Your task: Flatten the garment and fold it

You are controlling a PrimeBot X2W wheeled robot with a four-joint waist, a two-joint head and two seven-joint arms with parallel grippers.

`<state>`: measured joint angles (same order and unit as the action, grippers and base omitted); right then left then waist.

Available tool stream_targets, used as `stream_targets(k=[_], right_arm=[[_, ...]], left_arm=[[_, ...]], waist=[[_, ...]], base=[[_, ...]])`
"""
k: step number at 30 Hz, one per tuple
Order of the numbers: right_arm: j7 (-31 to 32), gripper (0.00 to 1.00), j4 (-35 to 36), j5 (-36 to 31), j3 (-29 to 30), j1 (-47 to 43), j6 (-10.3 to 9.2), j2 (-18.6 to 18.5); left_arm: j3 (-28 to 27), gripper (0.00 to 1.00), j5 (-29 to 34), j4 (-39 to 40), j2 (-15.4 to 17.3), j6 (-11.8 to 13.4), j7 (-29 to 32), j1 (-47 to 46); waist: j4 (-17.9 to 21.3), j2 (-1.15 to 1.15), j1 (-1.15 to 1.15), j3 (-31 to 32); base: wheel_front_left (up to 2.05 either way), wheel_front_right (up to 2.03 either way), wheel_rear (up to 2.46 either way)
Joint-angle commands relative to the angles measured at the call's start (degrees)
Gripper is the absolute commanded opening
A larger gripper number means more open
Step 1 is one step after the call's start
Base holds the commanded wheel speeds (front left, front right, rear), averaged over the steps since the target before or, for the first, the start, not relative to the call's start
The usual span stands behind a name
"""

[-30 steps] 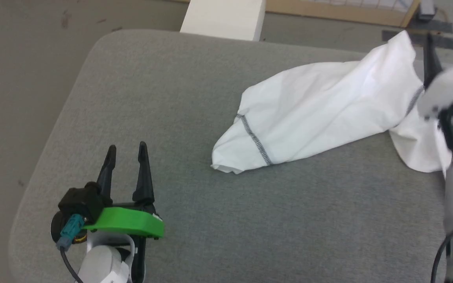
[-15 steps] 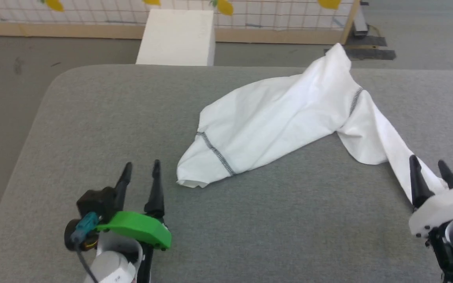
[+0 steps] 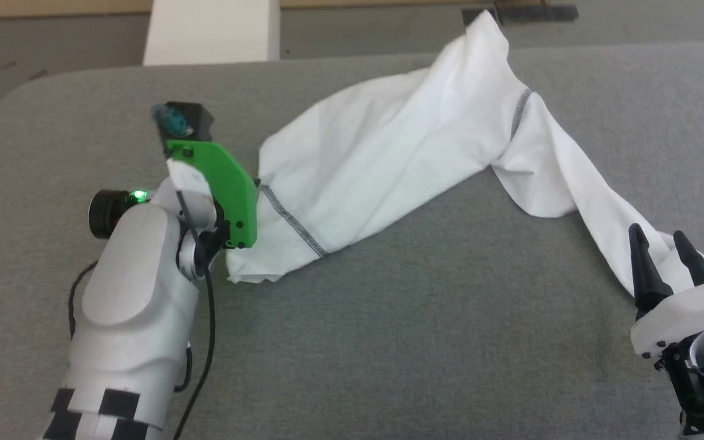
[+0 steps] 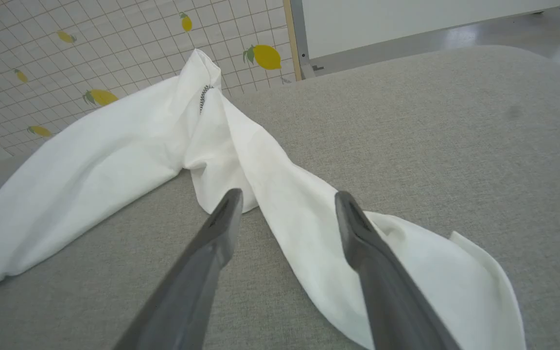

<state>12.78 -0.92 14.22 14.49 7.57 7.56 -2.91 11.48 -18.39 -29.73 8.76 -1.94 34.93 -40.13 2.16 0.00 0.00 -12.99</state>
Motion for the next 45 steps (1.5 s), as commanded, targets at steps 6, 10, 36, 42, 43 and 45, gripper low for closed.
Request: stream_targets(k=[6,10,36,42,43,45], right_arm=[[-1.3,1.00,-0.8,0.9,-0.3,1.4,-0.08,0.0],[-1.7,1.00,-1.4,0.5,0.0,1.5,-0.08,0.0],[5.6,1.00,-2.4,-4.4,-9.9,5.4,-0.08,0.0],[13.8,1.00,-6.2,-9.2,-15.0,13.1,-0.08,-1.0],[15.5,1.00,-7.3,-9.9,-15.6,14.3,-0.08,-1.5],[19.5,1.00,-10.2,-11.5,-17.3,17.0,-0.08,-2.9]], left_arm=[[3.6,1.00,1.1,-4.8,0.6,-0.7,12.2,-0.3],[4.0,0.00,-0.2,-3.9,0.1,-2.1,9.1,1.9],[-12.3,1.00,-3.9,14.3,3.5,5.1,-31.6,10.6],[-10.1,1.00,0.1,23.4,1.6,5.1,-45.0,23.1],[-9.6,1.00,0.3,23.9,1.1,5.1,-45.8,24.6],[-9.1,1.00,0.4,25.0,-0.2,5.4,-47.2,26.9]], waist=[[4.2,0.00,0.00,-5.7],[3.1,0.00,0.00,-5.5],[-4.0,0.00,0.00,0.1],[-6.1,0.00,0.00,-0.2],[-6.6,0.00,0.00,-0.3],[-7.7,0.00,0.00,-0.6]], base=[[0.00,0.00,0.00],[0.00,0.00,0.00],[0.00,0.00,0.00],[0.00,0.00,0.00],[0.00,0.00,0.00],[0.00,0.00,0.00]])
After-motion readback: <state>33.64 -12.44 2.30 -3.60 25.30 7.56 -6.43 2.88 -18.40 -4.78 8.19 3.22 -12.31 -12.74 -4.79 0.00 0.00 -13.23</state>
